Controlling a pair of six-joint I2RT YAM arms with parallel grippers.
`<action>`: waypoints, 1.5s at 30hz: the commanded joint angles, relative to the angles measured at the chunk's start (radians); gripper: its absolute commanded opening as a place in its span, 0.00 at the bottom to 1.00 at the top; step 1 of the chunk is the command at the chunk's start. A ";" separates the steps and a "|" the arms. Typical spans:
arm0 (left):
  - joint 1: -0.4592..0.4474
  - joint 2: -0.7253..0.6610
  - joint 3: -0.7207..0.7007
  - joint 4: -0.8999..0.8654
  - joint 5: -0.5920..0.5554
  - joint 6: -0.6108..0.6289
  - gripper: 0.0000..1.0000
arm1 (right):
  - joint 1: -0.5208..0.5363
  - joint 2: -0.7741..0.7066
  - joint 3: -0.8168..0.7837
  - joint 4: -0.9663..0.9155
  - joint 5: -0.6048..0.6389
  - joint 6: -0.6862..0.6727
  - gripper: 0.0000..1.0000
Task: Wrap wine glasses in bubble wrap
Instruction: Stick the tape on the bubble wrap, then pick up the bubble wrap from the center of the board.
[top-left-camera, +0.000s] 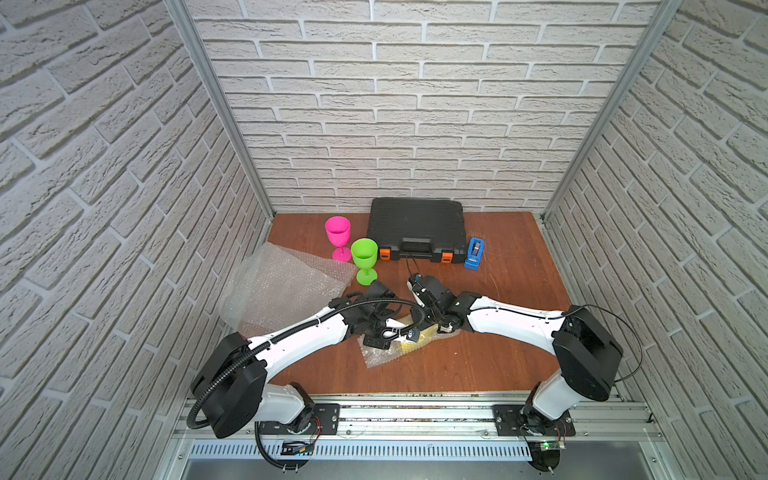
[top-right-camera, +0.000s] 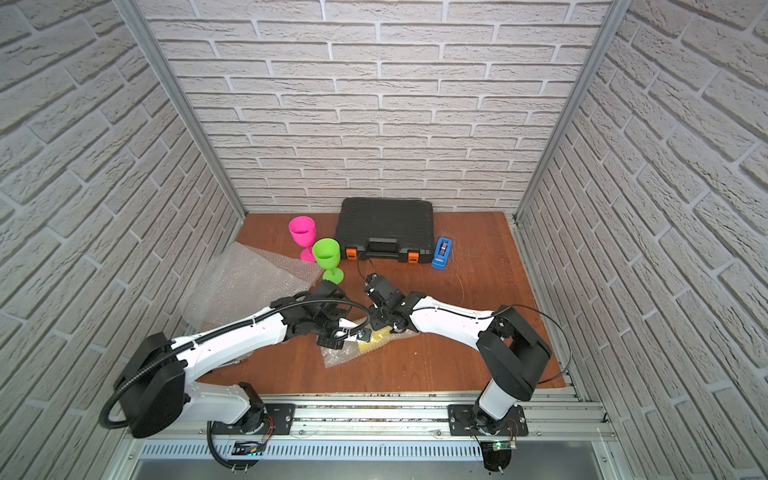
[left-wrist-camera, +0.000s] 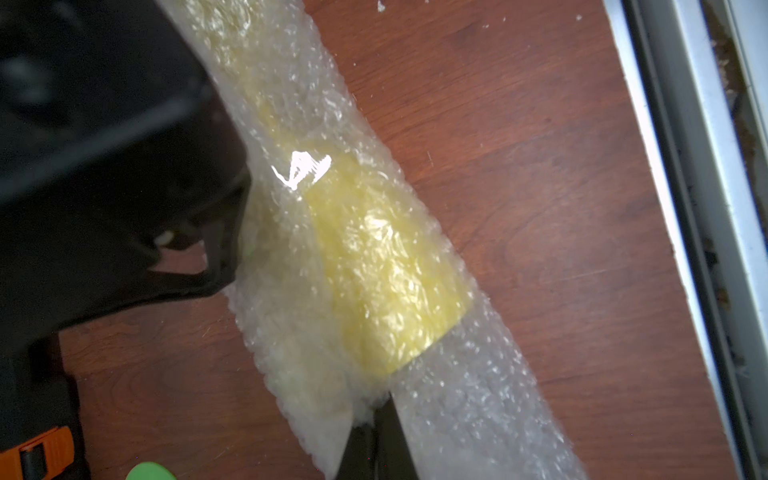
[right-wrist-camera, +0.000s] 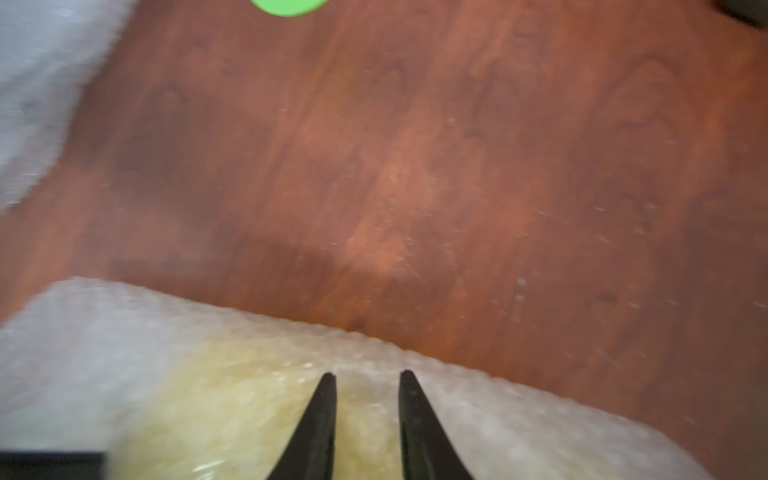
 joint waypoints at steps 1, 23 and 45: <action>-0.008 0.011 -0.033 -0.053 -0.009 -0.005 0.00 | -0.035 0.029 0.006 -0.158 0.158 -0.058 0.35; 0.148 -0.040 0.039 -0.132 0.300 0.015 0.00 | -0.016 -0.419 -0.131 -0.277 -0.254 -0.936 0.73; 0.235 0.133 0.171 -0.317 0.467 0.087 0.00 | 0.105 -0.313 -0.250 0.020 -0.057 -1.208 0.66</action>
